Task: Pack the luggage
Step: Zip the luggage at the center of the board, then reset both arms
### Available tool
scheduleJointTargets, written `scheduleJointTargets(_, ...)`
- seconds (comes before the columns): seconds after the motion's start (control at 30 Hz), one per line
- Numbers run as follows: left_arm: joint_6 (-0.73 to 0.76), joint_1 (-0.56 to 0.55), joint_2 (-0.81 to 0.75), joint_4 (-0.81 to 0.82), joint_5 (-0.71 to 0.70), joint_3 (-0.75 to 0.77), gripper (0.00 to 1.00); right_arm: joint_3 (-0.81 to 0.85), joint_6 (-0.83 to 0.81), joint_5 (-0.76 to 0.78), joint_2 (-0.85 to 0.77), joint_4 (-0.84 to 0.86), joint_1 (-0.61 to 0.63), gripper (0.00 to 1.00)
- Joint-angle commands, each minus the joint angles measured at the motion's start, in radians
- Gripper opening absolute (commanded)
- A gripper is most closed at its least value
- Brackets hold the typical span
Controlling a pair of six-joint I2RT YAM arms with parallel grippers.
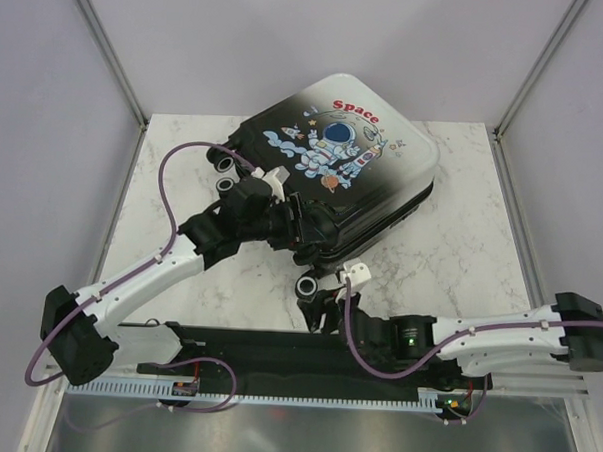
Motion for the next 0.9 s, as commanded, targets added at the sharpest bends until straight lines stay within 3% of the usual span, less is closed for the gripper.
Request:
scheduleJointTargets(0.0,0.063,0.007,-0.098,0.177,-0.081,0.077,0.41,0.044,0.150,0.020,-0.111,-0.443,0.005,0.63)
scheduleJointTargets(0.1,0.061,0.007,-0.130,0.078,-0.166,0.086,0.75,0.073,0.201,0.049,-0.192,-0.601,0.005,0.68)
scheduleJointTargets(0.17,0.052,0.007,-0.171,0.012,-0.222,0.084,0.82,0.107,0.204,0.076,-0.238,-0.682,0.005,0.69)
scheduleJointTargets(0.6,0.075,0.009,-0.418,-0.366,-0.587,-0.041,0.88,0.267,0.287,0.348,-0.260,-0.913,-0.012,0.81)
scheduleJointTargets(0.87,0.037,0.007,-0.619,-0.453,-0.750,-0.149,0.96,0.373,0.200,0.455,-0.232,-0.924,-0.158,0.85)
